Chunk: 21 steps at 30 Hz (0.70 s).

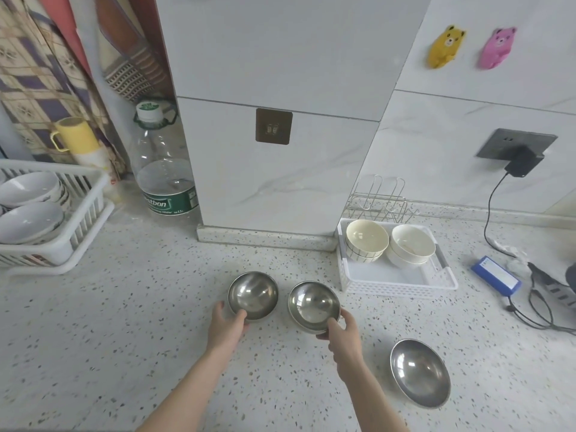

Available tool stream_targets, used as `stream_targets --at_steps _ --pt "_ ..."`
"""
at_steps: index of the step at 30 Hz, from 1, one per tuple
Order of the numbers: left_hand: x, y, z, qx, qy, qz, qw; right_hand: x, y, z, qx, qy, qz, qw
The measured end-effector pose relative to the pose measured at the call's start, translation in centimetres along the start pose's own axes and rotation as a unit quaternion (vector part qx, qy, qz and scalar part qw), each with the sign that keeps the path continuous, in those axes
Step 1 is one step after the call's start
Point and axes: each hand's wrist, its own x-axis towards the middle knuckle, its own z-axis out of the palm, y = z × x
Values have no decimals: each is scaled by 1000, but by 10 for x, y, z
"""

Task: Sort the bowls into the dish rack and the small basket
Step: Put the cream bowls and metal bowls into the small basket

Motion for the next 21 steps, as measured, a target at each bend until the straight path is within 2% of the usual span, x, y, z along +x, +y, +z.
stream_targets --at_steps 5,11,15,21 --pt "5 2 4 15 -2 17 1000 -5 -7 -3 18 7 -23 1000" --pt "-4 16 9 27 -1 81 996 -5 -18 -15 4 20 -64 998" --pt "-15 29 23 51 -4 132 990 2 -24 -36 -33 14 -94 995" --pt "-29 47 55 84 -20 160 983 10 -34 -76 -47 26 -116 992"
